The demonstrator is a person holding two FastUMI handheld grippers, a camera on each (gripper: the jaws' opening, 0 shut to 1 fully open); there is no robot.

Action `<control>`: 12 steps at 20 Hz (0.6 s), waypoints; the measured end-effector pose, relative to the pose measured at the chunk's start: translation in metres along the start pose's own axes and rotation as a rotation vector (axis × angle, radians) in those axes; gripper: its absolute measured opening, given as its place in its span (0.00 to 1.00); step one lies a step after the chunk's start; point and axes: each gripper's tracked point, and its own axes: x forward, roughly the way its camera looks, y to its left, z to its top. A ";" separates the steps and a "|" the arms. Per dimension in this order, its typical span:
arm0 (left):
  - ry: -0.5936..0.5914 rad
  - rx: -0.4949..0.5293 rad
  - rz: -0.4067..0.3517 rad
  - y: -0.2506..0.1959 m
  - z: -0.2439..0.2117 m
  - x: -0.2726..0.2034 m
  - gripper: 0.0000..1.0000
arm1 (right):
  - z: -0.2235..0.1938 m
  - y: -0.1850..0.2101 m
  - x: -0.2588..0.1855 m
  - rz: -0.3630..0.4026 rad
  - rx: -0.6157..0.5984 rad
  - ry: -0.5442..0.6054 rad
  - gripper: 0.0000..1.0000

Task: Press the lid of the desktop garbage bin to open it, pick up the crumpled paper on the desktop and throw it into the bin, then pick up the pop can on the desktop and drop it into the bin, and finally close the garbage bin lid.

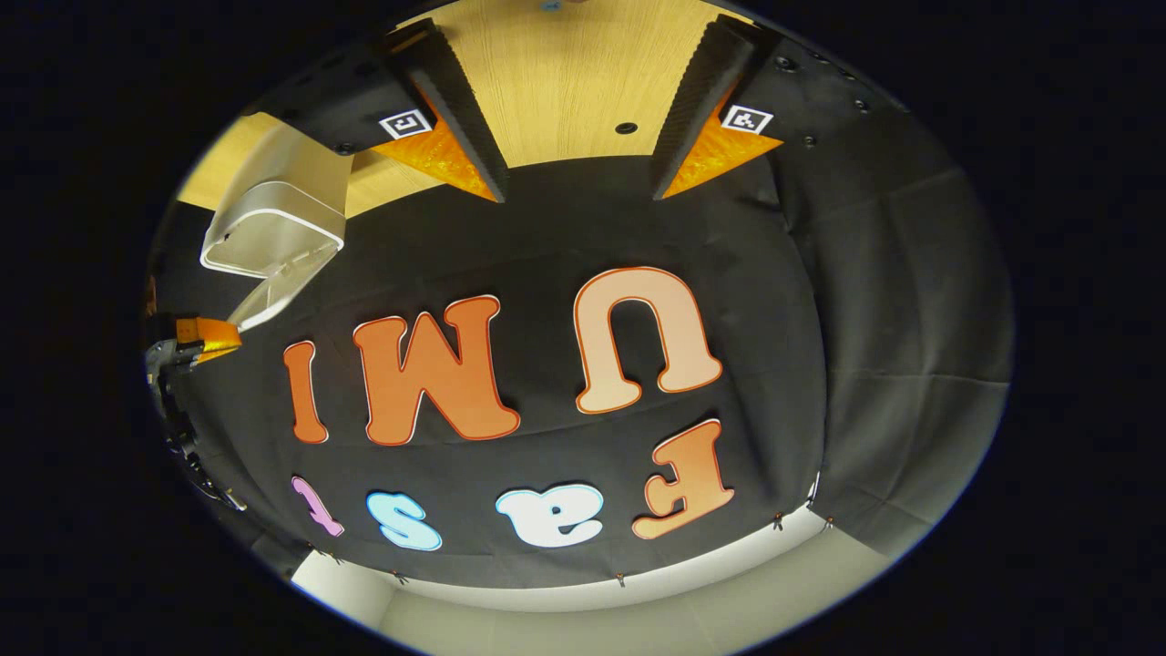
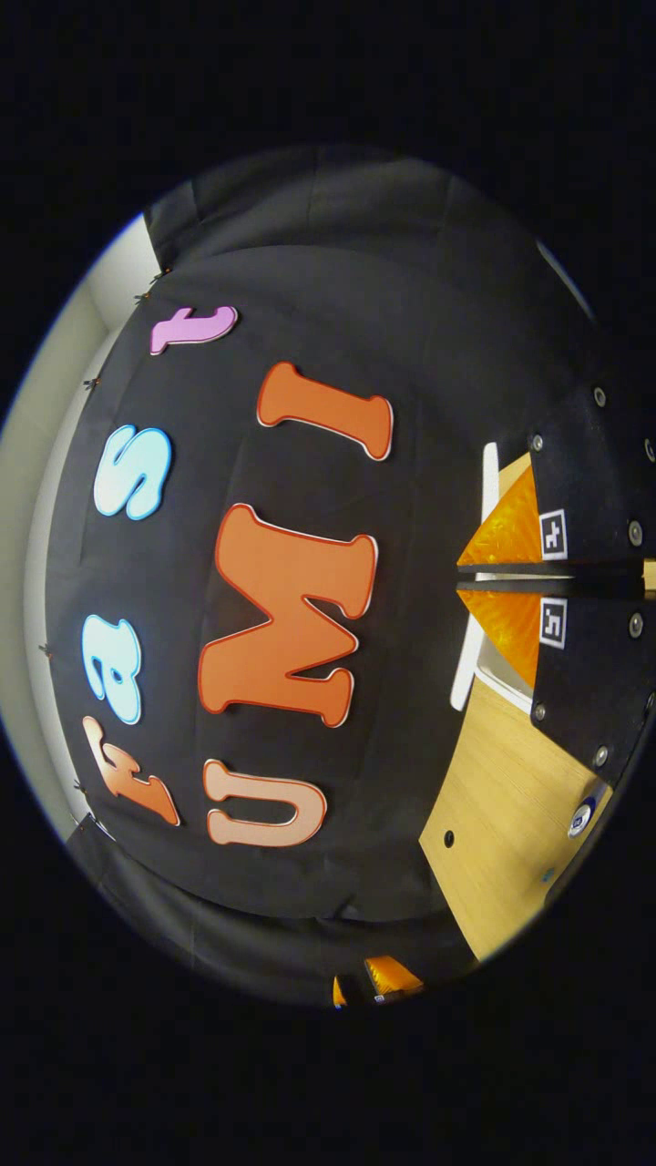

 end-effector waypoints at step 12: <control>0.162 -0.104 -0.004 0.016 -0.055 0.004 0.99 | -0.007 0.098 -0.019 0.264 0.066 -0.026 0.38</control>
